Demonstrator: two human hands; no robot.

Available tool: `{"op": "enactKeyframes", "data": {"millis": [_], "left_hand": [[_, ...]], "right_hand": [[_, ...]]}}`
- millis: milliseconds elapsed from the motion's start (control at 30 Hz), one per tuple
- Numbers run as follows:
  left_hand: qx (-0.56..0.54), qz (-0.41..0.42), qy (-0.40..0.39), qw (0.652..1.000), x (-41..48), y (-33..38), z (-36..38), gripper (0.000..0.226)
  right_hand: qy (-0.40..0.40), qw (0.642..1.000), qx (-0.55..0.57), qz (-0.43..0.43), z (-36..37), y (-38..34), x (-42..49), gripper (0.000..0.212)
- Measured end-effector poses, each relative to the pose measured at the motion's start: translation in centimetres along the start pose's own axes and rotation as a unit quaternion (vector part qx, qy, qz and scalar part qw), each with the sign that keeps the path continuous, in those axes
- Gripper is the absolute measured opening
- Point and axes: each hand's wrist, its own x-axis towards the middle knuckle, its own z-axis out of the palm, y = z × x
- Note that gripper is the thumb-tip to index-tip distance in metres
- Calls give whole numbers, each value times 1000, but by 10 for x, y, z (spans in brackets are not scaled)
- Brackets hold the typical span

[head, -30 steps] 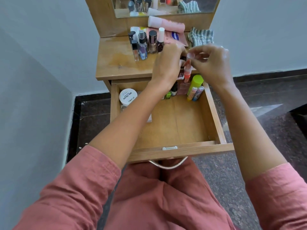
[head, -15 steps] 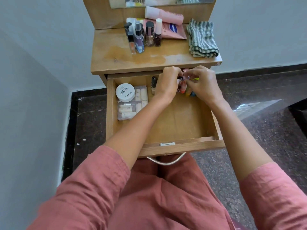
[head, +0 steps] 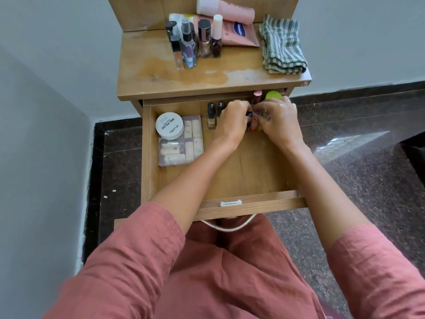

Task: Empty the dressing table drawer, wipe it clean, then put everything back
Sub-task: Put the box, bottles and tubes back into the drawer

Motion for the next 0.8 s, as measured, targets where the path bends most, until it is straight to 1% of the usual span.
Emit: {"op": "enactKeyframes", "data": {"millis": [333, 633, 800], "left_hand": [[-1, 2, 2, 1000, 2, -1, 6, 24], [-6, 13, 15, 1000, 0, 2, 1, 28], [-37, 22, 48, 998, 1, 4, -13, 23]], "right_hand": [[-16, 999, -23, 32, 0, -2, -1, 24], [-7, 1000, -13, 28, -1, -6, -3, 23], [13, 999, 33, 32, -11, -17, 4, 25]]}}
